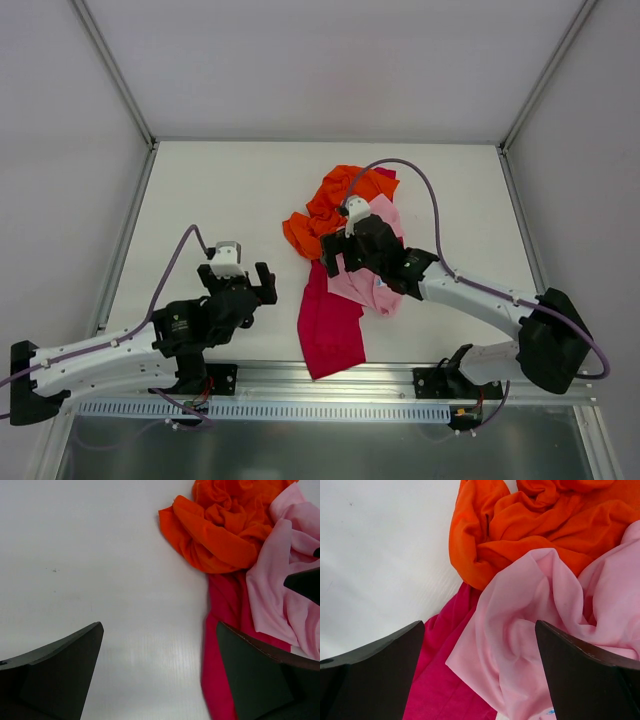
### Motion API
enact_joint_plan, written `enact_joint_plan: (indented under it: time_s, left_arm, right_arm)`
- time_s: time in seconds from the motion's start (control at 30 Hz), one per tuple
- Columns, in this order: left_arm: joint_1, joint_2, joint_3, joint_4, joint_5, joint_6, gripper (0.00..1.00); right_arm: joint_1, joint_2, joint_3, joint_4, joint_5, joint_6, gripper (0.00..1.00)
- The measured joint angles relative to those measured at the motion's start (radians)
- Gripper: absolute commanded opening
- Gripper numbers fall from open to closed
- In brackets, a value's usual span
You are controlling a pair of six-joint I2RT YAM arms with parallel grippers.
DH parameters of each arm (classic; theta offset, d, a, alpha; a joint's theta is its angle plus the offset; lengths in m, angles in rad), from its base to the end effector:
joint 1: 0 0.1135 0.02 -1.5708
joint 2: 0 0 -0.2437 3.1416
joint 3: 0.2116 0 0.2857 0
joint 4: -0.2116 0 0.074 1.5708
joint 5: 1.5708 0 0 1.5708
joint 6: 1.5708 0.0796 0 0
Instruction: Fold and stack the t-shirts
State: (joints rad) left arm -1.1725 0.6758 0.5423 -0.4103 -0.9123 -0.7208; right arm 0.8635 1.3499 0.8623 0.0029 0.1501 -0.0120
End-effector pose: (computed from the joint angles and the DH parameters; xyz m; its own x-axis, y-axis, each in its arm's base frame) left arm 0.1432 -0.1781 0.2247 -0.3498 -0.2101 -0.9130 0.0941 0.9617 -0.2573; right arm 0.2538 0.2785 0.2023 -0.2948 -0.3631 -0.8839 -0.6692 0.7388 -0.0803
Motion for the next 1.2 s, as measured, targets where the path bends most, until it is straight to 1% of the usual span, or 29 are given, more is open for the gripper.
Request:
enact_joint_plan:
  time_s: [0.13,0.33,0.43,0.53,0.67,0.83,0.93,1.03,1.2]
  left_arm:
    - [0.0,-0.057,-0.002,-0.052,-0.048,-0.059,0.99]
    - [0.0,-0.082,-0.002,-0.13,-0.103,-0.147,0.99]
    - [0.0,-0.083,-0.002,-0.166,-0.122,-0.187,0.99]
    - [0.0,-0.085,-0.002,-0.211,-0.145,-0.237,0.99]
    - [0.0,-0.104,-0.002,-0.262,-0.166,-0.29,0.99]
    - [0.0,-0.106,-0.002,-0.285,-0.172,-0.314,0.99]
    - [0.0,-0.101,-0.002,-0.286,-0.172,-0.317,0.99]
    - [0.0,-0.097,-0.002,-0.287,-0.172,-0.319,0.99]
    - [0.0,-0.102,-0.002,-0.287,-0.172,-0.32,0.99]
  right_arm:
    - [0.0,-0.02,-0.013,0.003,-0.038,0.0,1.0]
    - [0.0,-0.016,-0.082,0.056,-0.19,0.002,1.0]
    - [0.0,0.013,-0.094,0.09,-0.254,0.002,1.0]
    - [-0.002,0.113,-0.077,0.13,-0.319,0.002,1.0]
    - [-0.009,0.304,0.012,0.154,-0.401,0.007,1.0]
    - [-0.014,0.418,0.088,0.192,-0.467,0.024,1.0]
    - [-0.018,0.451,0.131,0.182,-0.463,0.027,1.0]
    - [-0.015,0.475,0.178,0.141,-0.414,0.028,1.0]
    - [-0.015,0.533,0.309,-0.005,-0.219,0.029,1.0]
